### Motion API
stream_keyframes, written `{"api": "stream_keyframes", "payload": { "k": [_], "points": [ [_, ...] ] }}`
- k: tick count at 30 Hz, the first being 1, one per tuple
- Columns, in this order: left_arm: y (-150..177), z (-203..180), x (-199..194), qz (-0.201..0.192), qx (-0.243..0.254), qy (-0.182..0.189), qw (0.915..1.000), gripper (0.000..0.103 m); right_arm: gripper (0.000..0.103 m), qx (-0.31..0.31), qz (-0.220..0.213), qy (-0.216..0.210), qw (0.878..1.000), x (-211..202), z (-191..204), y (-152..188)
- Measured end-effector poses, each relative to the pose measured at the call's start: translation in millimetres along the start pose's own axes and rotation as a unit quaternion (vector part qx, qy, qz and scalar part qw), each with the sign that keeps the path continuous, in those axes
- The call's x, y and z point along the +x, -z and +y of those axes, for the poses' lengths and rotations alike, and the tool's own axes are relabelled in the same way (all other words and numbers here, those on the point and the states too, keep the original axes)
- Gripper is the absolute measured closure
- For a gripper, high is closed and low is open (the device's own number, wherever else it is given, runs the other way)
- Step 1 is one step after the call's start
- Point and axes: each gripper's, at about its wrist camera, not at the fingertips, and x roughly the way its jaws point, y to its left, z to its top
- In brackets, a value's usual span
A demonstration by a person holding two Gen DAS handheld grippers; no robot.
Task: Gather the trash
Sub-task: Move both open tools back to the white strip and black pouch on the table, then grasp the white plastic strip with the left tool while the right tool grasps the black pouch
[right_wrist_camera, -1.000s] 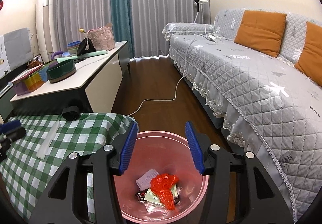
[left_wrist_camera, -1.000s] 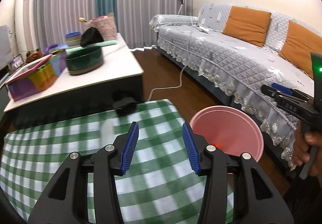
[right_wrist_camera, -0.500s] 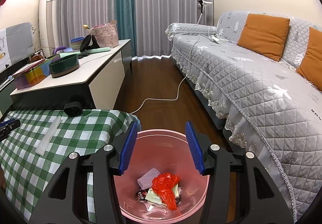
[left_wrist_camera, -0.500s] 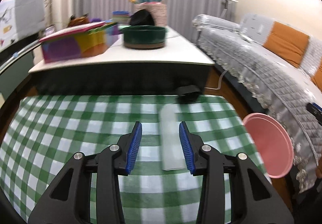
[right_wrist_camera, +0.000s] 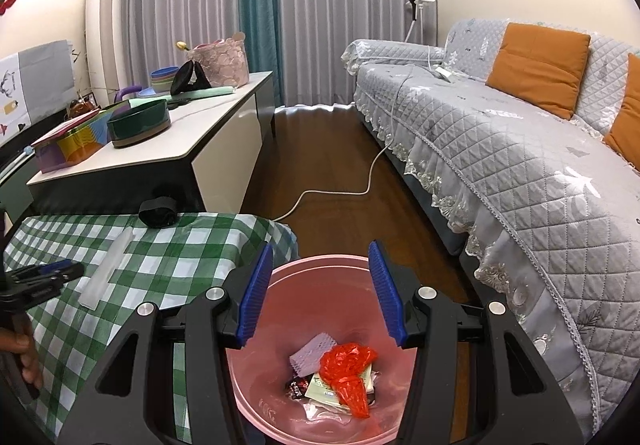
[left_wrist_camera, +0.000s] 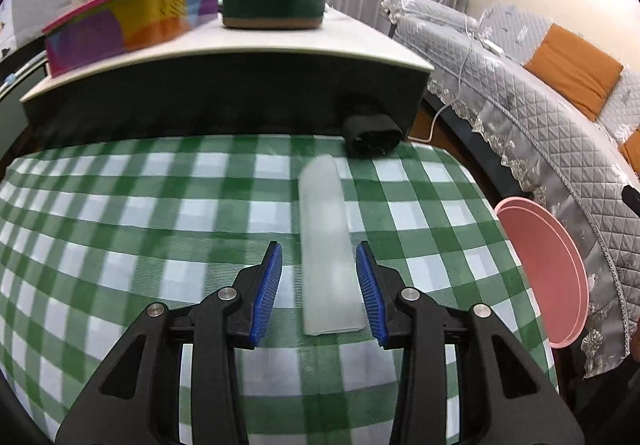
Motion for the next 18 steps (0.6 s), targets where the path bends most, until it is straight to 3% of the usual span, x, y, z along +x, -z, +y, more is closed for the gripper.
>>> {"api": "stream_keyframes", "payload": {
  "k": [11, 14, 17, 18],
  "points": [
    [4, -14, 35, 0.057, 0.016, -0.021, 0.9980, 0.066, 0.052, -0.002, 0.019, -0.017, 1.000, 12, 13, 4],
    [3, -14, 36, 0.060, 0.019, -0.026, 0.9977, 0.072, 0.052, 0.004, 0.032, -0.047, 0.998, 18, 21, 4],
    [-2, -9, 30, 0.053, 0.007, -0.017, 0.9984, 0.095, 0.052, 0.009, 0.045, -0.078, 0.996, 26, 31, 2],
    [-3, -7, 28, 0.053, 0.003, -0.012, 0.9985, 0.095, 0.052, 0.014, 0.049, -0.088, 0.995, 30, 35, 1]
  ]
}}
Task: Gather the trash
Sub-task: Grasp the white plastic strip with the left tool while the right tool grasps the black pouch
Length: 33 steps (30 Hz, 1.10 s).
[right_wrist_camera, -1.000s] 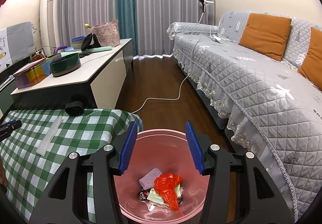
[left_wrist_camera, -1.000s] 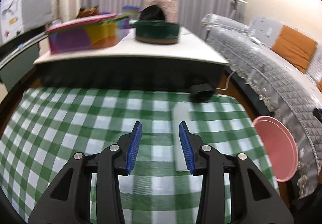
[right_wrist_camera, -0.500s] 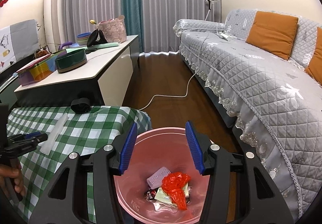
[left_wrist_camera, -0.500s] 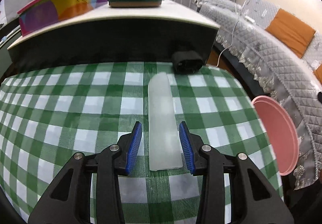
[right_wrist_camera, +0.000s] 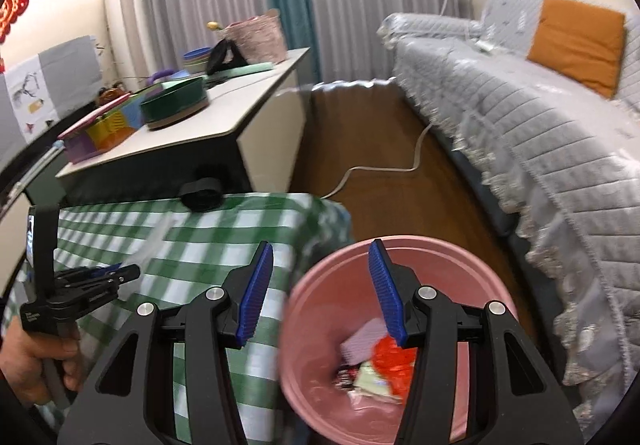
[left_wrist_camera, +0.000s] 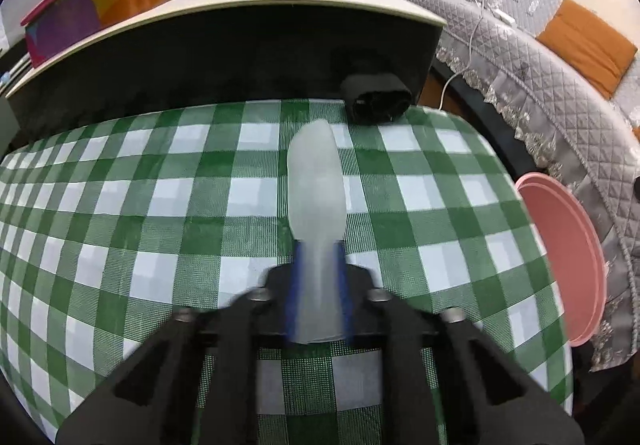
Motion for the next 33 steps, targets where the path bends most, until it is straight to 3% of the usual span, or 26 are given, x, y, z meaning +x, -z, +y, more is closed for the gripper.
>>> {"api": "stream_keyframes", "payload": {
  "k": [8, 13, 21, 27, 28, 32, 33],
  "points": [
    [-3, 11, -13, -0.018, -0.029, -0.002, 0.9994, 0.097, 0.053, 0.008, 0.015, -0.056, 0.998, 50, 45, -18],
    [-4, 20, -21, -0.022, -0.041, 0.001, 0.9989, 0.097, 0.052, 0.038, 0.047, -0.089, 0.994, 102, 72, -34],
    [-3, 30, -18, -0.005, -0.061, 0.017, 0.9980, 0.097, 0.052, 0.060, 0.078, -0.096, 0.991, 175, 103, -54],
    [-4, 34, -22, -0.002, -0.067, 0.022, 0.9975, 0.097, 0.053, 0.059, 0.099, -0.088, 0.989, 208, 110, -54],
    [-4, 33, -22, -0.001, -0.066, 0.022, 0.9976, 0.097, 0.054, 0.055, 0.102, -0.091, 0.989, 211, 113, -54],
    [-4, 32, -21, 0.002, -0.067, 0.025, 0.9975, 0.097, 0.085, 0.042, 0.107, -0.097, 0.989, 211, 118, -51],
    [-5, 32, -21, 0.001, -0.066, 0.026, 0.9975, 0.097, 0.089, 0.041, 0.105, -0.099, 0.989, 209, 118, -51]
  ]
}}
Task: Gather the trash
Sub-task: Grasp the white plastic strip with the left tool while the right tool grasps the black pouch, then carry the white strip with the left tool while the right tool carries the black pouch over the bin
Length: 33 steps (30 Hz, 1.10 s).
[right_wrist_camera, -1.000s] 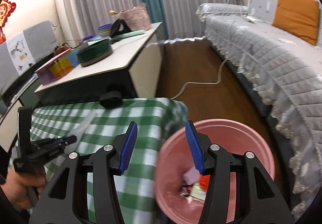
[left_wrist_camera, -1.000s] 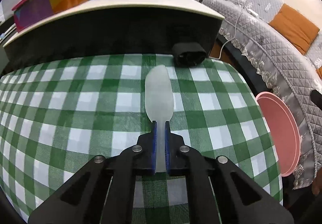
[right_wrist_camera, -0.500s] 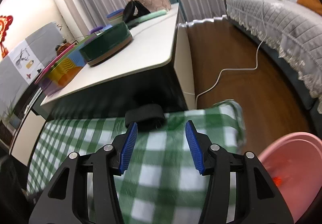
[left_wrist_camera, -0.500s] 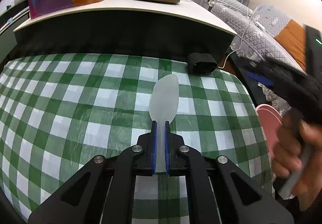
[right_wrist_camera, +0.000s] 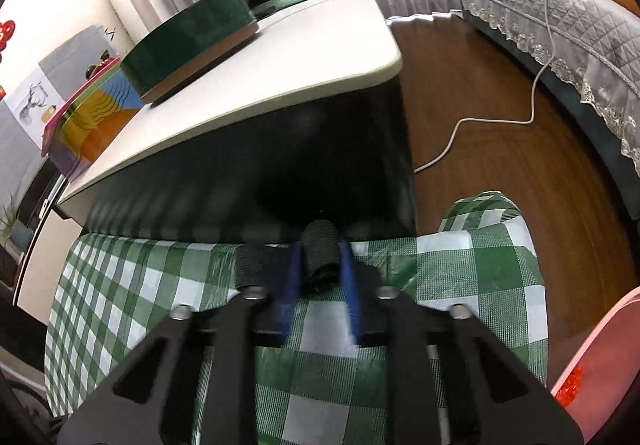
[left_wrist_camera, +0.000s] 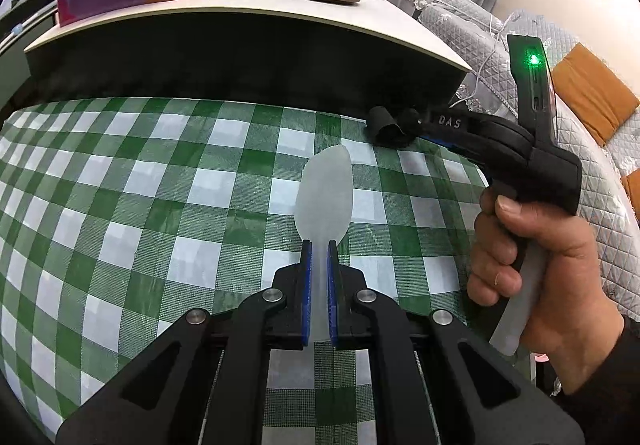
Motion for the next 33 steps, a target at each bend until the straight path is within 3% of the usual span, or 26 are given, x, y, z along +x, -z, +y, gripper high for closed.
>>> {"api": "stream_keyframes", "payload": {
  "k": [6, 17, 27, 33],
  "points": [
    [-1, 0, -3, -0.005, 0.001, 0.000, 1.0000, 0.097, 0.094, -0.006, -0.021, -0.008, 1.000, -31, 0, 4],
    [4, -15, -27, -0.038, 0.026, 0.003, 0.9989, 0.097, 0.095, -0.042, -0.060, 0.000, 0.997, -136, -5, 33],
    [15, -39, -65, -0.080, 0.056, 0.011, 0.9951, 0.097, 0.094, -0.056, -0.093, 0.041, 0.993, -228, -34, 72],
    [24, -61, -90, -0.100, 0.072, 0.033, 0.9918, 0.097, 0.094, -0.031, -0.115, 0.069, 0.991, -257, -61, 83]
  ]
}}
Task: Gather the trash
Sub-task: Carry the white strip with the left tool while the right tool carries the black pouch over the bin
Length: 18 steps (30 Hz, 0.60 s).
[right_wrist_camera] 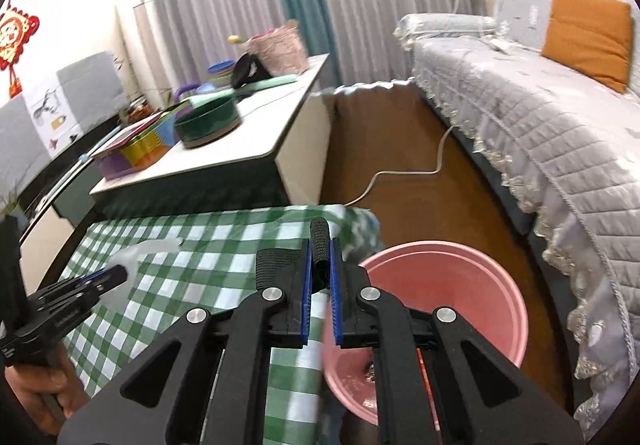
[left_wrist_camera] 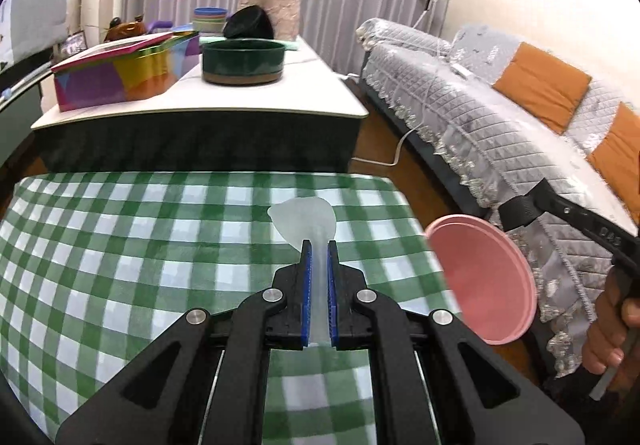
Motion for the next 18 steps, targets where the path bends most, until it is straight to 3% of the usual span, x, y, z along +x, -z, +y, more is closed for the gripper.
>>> {"api": "stream_keyframes", "payload": {
  "k": [6, 18],
  "points": [
    [2, -23, -10, -0.014, 0.020, 0.009, 0.9997, 0.097, 0.094, -0.005, -0.027, 0.026, 0.999, -17, -20, 6],
    [5, -73, 4, 0.009, 0.038, 0.017, 0.9991, 0.097, 0.094, -0.004, -0.052, 0.057, 0.997, -28, -58, 8]
  ]
}}
